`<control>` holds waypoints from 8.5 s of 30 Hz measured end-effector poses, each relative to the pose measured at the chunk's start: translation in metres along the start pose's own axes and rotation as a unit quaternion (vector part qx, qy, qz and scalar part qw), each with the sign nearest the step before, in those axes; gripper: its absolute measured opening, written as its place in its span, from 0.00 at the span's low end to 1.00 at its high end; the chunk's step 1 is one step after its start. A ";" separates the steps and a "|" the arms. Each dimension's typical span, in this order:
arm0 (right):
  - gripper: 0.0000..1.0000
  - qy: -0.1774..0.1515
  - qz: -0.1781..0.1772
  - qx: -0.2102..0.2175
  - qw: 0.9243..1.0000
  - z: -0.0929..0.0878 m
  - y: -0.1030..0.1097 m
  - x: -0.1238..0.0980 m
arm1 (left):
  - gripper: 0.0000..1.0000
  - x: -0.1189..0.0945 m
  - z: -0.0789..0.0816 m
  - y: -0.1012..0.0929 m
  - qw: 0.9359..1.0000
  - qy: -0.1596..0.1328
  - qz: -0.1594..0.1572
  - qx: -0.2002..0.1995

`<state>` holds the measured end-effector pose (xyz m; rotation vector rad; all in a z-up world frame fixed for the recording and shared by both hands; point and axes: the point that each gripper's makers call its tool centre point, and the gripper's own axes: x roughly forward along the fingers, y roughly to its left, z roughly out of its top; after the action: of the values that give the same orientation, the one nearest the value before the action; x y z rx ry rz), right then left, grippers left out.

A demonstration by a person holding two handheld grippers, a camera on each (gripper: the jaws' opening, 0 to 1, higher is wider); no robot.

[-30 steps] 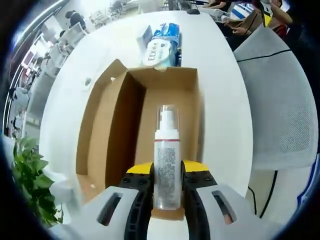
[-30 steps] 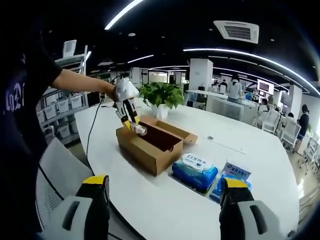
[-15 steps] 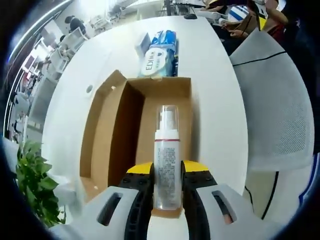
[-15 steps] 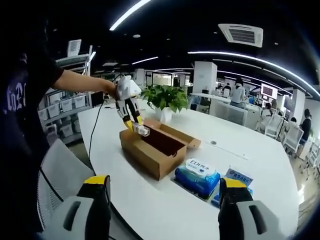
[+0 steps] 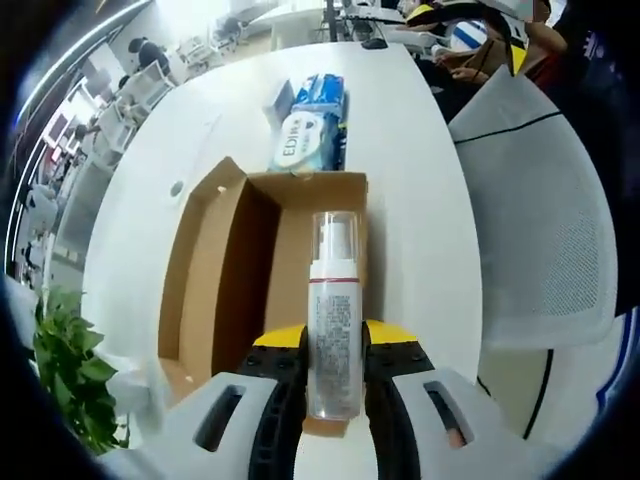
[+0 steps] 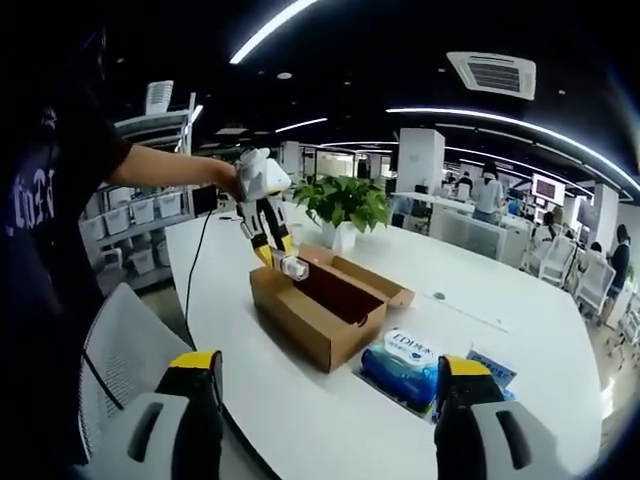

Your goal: Operate the shoe box by opening the lid, removing the specified soft item, and placing it in the target area until the item is outside and the box remains undamaged.

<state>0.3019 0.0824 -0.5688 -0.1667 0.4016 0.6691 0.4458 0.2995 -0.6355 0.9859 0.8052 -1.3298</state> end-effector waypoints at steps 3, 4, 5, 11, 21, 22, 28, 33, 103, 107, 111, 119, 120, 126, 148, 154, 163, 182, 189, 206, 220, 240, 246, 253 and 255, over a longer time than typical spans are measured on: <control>0.85 -0.004 0.007 -0.002 1.000 0.003 0.003 0.003 | 0.20 -0.002 0.004 -0.004 1.000 -0.005 -0.001 0.001; 0.83 -0.005 0.010 -0.002 1.000 0.004 0.004 0.004 | 0.20 -0.002 0.006 -0.006 1.000 -0.006 -0.001 0.003; 0.82 -0.006 0.011 -0.003 1.000 0.004 0.005 0.004 | 0.20 -0.003 0.007 -0.007 1.000 -0.007 -0.002 0.005; 0.80 -0.010 0.018 -0.007 1.000 0.009 0.008 0.007 | 0.20 -0.005 0.015 -0.014 1.000 -0.013 -0.004 0.013; 0.77 -0.019 0.028 -0.014 0.999 0.016 0.014 0.014 | 0.20 -0.007 0.034 -0.030 0.999 -0.027 -0.009 0.030; 0.76 -0.020 0.029 -0.016 0.999 0.017 0.014 0.014 | 0.20 -0.007 0.035 -0.031 0.999 -0.028 -0.009 0.031; 0.73 -0.022 0.038 -0.021 0.999 0.018 0.019 0.018 | 0.20 -0.006 0.043 -0.037 0.999 -0.034 -0.013 0.038; 0.71 -0.019 0.047 -0.023 0.998 0.018 0.024 0.022 | 0.20 -0.004 0.049 -0.044 0.998 -0.037 -0.018 0.046; 0.28 -0.042 0.118 -0.060 0.990 0.024 0.063 0.038 | 0.20 -0.011 0.138 -0.125 0.968 -0.173 -0.123 0.133; 0.25 -0.042 0.121 -0.061 0.990 0.024 0.065 0.037 | 0.20 -0.014 0.143 -0.130 0.963 -0.191 -0.131 0.141; 0.20 -0.044 0.123 -0.059 0.990 0.025 0.065 0.036 | 0.20 -0.016 0.146 -0.132 0.959 -0.203 -0.134 0.146; 0.18 -0.053 0.128 -0.054 0.989 0.028 0.067 0.035 | 0.20 -0.015 0.148 -0.133 0.957 -0.208 -0.138 0.149; 0.18 -0.052 0.128 -0.056 0.989 0.028 0.068 0.035 | 0.20 -0.015 0.148 -0.134 0.956 -0.209 -0.137 0.153; 0.16 -0.052 0.130 -0.062 0.988 0.027 0.068 0.034 | 0.20 -0.013 0.148 -0.133 0.955 -0.213 -0.137 0.156; 0.14 -0.042 0.117 -0.079 0.989 0.033 0.063 0.035 | 0.22 -0.011 0.152 -0.122 0.957 -0.220 -0.112 0.151; 0.14 -0.040 0.118 -0.076 0.989 0.032 0.064 0.035 | 0.28 -0.011 0.153 -0.119 0.957 -0.222 -0.100 0.158; 0.14 -0.040 0.119 -0.071 0.990 0.033 0.065 0.036 | 0.36 -0.013 0.155 -0.119 0.957 -0.234 -0.097 0.142; 0.14 -0.036 0.121 -0.076 0.989 0.034 0.062 0.039 | 0.53 -0.011 0.148 -0.119 0.960 -0.239 -0.094 0.109; 0.14 -0.034 0.124 -0.078 0.989 0.035 0.059 0.041 | 0.61 -0.012 0.146 -0.118 0.962 -0.246 -0.084 0.083; 0.14 -0.017 0.144 -0.102 0.984 0.037 0.056 0.046 | 0.79 -0.014 0.137 -0.113 0.960 -0.276 -0.044 0.003; 0.14 0.001 0.161 -0.121 0.980 0.045 0.042 0.046 | 0.91 -0.025 0.130 -0.104 0.950 -0.307 0.001 -0.053; 0.15 0.044 0.160 -0.198 0.966 0.053 -0.005 0.045 | 0.99 -0.030 0.115 -0.094 0.938 -0.322 0.061 -0.110; 0.15 0.054 0.153 -0.220 0.962 0.060 -0.025 0.047 | 0.99 -0.035 0.110 -0.092 0.934 -0.324 0.076 -0.126; 0.15 0.067 0.140 -0.243 0.957 0.070 -0.053 0.050 | 0.99 -0.040 0.104 -0.095 0.929 -0.330 0.085 -0.145; 0.15 0.071 0.139 -0.251 0.955 0.072 -0.058 0.051 | 0.99 -0.041 0.101 -0.095 0.929 -0.327 0.087 -0.148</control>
<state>0.3967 0.0864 -0.5230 -0.6530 0.3900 1.0356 0.3403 0.2255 -0.5697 0.3197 0.3740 -1.2261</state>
